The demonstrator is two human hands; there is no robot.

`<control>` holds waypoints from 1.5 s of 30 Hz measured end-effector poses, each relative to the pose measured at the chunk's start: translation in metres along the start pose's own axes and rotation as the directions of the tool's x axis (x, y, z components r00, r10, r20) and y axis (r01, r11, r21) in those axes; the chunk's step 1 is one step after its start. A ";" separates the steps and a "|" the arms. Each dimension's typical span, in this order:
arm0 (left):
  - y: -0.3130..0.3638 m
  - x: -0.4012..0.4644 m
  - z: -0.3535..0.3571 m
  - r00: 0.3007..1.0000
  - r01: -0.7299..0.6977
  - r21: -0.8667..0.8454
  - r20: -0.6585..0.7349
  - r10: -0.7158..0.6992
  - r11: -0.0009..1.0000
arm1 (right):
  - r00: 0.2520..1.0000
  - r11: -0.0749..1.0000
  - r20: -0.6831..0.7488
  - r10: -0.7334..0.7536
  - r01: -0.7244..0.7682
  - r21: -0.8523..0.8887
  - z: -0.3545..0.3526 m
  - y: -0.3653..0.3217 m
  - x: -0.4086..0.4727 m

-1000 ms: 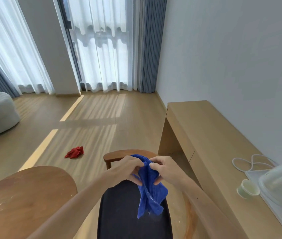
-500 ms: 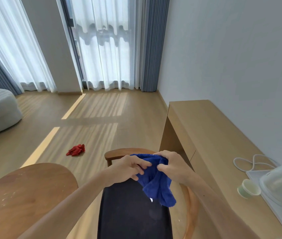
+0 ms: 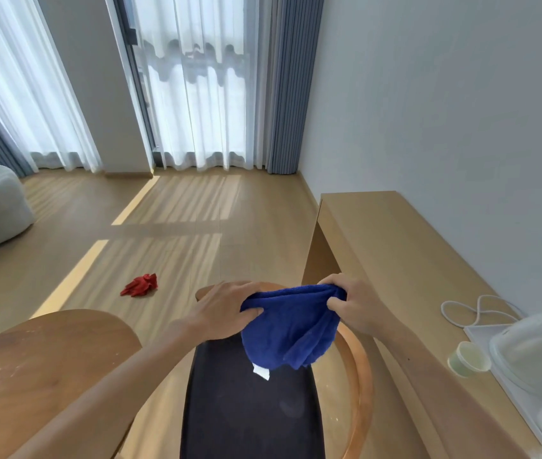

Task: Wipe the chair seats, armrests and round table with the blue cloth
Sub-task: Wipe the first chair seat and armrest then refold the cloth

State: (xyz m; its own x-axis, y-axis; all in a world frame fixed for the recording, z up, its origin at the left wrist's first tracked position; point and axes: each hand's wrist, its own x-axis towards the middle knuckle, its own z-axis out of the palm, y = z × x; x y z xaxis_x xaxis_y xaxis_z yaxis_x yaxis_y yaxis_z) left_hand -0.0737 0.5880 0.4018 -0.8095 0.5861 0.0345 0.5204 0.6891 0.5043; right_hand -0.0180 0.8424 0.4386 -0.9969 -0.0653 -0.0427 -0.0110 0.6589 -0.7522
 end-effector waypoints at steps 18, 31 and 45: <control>0.055 0.013 0.005 0.839 0.509 -0.594 0.182 -0.512 0.623 | 0.988 0.971 0.155 0.028 -0.063 0.229 0.058 -0.011 0.003; 0.019 0.009 0.005 0.977 0.198 -0.233 -0.037 -0.212 0.952 | 1.000 0.967 -0.029 -0.007 0.014 0.254 0.046 0.005 0.006; -0.007 0.033 0.021 0.998 0.067 -0.466 0.024 -0.064 0.882 | 0.961 0.911 -0.141 0.239 -0.172 0.375 0.095 0.032 -0.012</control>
State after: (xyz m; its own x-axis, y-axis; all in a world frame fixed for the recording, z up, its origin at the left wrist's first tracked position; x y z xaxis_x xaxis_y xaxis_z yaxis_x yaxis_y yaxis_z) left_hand -0.0984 0.6120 0.3813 -0.8344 0.5509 -0.0181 0.2779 0.4490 0.8492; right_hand 0.0005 0.7936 0.3526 -0.9714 0.1999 -0.1282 0.1900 0.3303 -0.9245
